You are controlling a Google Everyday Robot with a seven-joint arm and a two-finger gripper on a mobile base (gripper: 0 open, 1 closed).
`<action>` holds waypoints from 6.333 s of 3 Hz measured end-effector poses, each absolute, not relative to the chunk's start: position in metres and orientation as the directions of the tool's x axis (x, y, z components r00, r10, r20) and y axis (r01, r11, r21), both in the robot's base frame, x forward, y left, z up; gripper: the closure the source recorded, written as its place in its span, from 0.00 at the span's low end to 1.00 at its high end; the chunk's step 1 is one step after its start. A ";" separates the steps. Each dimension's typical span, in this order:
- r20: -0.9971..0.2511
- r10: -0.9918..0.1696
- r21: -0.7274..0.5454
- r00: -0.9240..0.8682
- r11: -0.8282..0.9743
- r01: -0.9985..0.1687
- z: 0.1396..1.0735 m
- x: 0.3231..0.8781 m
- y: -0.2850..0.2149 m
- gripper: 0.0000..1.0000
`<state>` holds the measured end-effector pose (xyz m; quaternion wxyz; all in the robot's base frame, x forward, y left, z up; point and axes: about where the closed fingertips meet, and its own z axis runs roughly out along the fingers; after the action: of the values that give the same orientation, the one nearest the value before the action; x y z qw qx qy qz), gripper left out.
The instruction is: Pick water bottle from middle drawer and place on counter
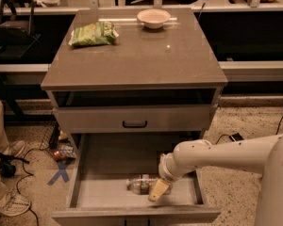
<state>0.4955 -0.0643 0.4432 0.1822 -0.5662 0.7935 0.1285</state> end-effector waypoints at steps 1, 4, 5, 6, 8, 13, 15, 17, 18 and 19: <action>-0.458 -0.844 0.014 -0.280 0.308 -0.951 0.427 0.503 -0.053 0.00; -0.546 -0.806 0.031 -0.228 0.252 -0.967 0.392 0.505 -0.027 0.11; -0.567 -0.794 0.037 -0.220 0.243 -0.969 0.384 0.505 -0.022 0.37; -0.605 -0.764 0.043 -0.222 0.247 -0.968 0.382 0.505 -0.021 0.60; -0.711 -0.671 0.054 -0.213 0.249 -0.967 0.405 0.494 -0.030 1.00; -0.639 -0.769 -0.292 0.002 0.240 -0.926 0.628 0.509 -0.150 1.00; -0.605 -0.788 -0.435 0.116 0.206 -0.876 0.751 0.532 -0.190 1.00; -0.579 -0.797 -0.490 0.174 0.169 -0.855 0.807 0.536 -0.201 1.00; -0.590 -0.787 -0.492 0.178 0.176 -0.853 0.811 0.539 -0.202 1.00; -0.646 -0.747 -0.475 0.156 0.234 -0.848 0.833 0.549 -0.224 1.00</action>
Offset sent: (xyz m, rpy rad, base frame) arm 0.0138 0.0362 -0.0462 0.1155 -0.0028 0.0621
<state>0.5490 -0.2238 0.8334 0.4451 -0.6162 0.6472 0.0571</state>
